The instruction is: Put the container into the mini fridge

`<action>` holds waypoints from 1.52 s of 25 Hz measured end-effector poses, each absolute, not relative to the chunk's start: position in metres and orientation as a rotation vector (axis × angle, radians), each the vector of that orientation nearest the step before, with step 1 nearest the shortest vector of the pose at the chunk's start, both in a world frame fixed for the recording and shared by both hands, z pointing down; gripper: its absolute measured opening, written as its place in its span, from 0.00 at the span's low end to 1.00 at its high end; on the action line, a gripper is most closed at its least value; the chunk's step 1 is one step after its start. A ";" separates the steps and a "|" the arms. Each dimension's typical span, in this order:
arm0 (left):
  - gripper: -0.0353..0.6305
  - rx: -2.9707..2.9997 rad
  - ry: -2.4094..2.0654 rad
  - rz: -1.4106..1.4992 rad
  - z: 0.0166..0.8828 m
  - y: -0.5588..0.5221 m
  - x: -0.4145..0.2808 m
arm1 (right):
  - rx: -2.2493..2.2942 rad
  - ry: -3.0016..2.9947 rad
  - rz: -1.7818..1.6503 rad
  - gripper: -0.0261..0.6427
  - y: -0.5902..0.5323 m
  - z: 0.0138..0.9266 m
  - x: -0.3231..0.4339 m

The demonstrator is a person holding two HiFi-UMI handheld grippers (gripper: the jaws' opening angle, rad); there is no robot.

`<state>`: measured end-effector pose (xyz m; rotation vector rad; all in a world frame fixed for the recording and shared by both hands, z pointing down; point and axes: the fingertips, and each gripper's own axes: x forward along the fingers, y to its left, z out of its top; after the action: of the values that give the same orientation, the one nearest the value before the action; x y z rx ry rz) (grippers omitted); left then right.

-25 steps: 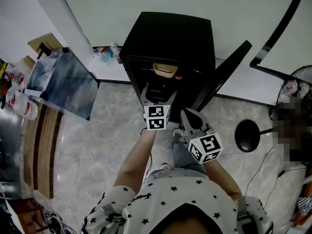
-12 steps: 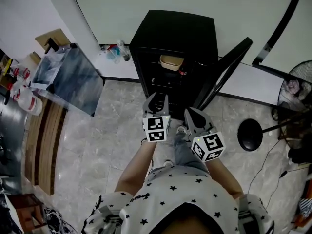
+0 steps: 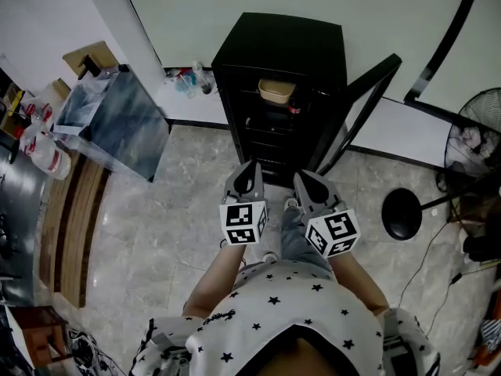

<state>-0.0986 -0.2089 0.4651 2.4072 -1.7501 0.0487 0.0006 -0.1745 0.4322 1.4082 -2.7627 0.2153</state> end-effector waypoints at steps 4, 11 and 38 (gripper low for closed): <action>0.07 2.410 -1.730 0.052 0.463 -0.186 -0.101 | 1.401 -2.775 0.215 0.03 -0.162 0.432 -0.001; 0.07 2.408 -1.709 0.064 0.462 -0.161 -0.110 | 1.382 -2.782 0.203 0.03 -0.147 0.433 -0.006; 0.07 2.361 -1.680 0.077 0.469 -0.160 -0.118 | 1.360 -2.770 0.175 0.03 -0.149 0.434 -0.012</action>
<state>-0.1182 -0.1595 0.4690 2.3609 -1.6796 0.0768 -0.0122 -0.1495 0.4336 1.3596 -2.7699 0.1748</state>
